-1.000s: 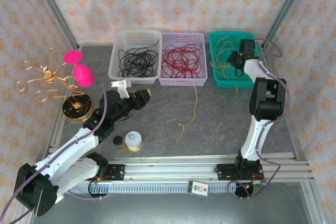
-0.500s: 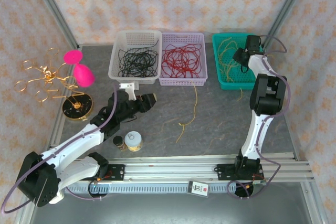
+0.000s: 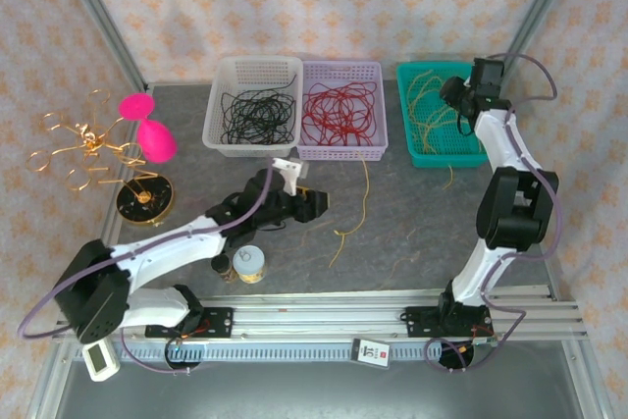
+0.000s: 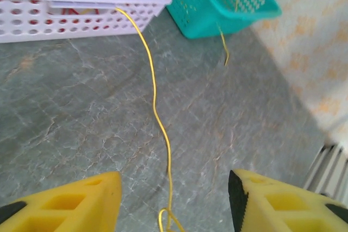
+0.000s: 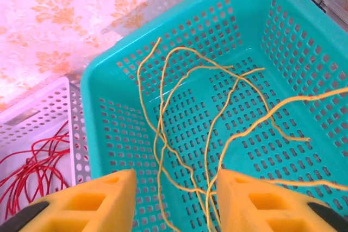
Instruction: Untangle the cables
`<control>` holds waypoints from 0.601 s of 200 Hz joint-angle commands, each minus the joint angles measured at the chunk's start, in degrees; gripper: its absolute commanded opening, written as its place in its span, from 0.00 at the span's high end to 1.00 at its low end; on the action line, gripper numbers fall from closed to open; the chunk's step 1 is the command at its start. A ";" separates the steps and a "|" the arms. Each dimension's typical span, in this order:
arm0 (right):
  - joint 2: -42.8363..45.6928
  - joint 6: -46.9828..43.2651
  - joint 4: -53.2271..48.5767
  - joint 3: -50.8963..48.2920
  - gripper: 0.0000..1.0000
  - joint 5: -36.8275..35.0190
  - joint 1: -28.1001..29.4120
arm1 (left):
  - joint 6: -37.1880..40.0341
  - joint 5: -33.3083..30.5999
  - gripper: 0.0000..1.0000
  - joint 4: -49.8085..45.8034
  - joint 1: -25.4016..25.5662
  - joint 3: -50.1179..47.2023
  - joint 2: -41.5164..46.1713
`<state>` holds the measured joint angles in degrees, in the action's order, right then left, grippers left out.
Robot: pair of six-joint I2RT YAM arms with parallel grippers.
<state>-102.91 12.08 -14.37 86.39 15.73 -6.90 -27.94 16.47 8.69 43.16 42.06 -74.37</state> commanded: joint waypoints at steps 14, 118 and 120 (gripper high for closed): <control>11.04 3.50 5.01 -14.37 0.58 1.84 1.55 | 8.15 0.62 0.39 -7.38 3.14 9.49 -10.47; 25.79 5.27 23.86 -50.01 0.50 6.11 29.18 | 10.50 -3.17 0.42 -12.91 5.19 14.64 -16.03; 25.32 5.20 24.43 -50.05 0.49 5.73 29.67 | 10.29 -3.19 0.42 -12.80 5.21 14.39 -15.75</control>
<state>-71.88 17.17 1.19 38.76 22.24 17.30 -16.38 15.07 -5.50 48.62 58.52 -94.28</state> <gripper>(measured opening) 0.482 0.588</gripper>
